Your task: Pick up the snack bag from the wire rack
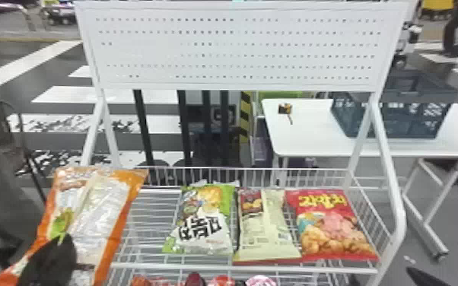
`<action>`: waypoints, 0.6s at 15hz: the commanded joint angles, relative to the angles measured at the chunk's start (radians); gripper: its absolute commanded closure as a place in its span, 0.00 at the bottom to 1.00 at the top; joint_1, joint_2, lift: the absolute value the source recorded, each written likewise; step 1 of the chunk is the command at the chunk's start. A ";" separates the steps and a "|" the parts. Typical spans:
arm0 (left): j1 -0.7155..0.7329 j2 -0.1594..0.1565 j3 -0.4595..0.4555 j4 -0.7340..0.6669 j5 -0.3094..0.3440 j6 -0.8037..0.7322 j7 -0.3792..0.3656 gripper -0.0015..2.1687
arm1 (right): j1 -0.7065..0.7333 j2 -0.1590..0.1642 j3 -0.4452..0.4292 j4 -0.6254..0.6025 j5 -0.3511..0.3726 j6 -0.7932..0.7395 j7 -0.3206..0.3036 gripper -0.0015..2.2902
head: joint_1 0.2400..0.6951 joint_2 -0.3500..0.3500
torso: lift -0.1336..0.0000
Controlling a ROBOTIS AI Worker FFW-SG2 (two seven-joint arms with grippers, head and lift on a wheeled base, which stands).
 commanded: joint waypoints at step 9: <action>0.006 0.002 0.000 -0.012 -0.002 0.000 0.000 0.87 | 0.002 0.001 -0.014 0.000 -0.018 -0.027 -0.001 0.05 | 0.57 0.50 | 1.00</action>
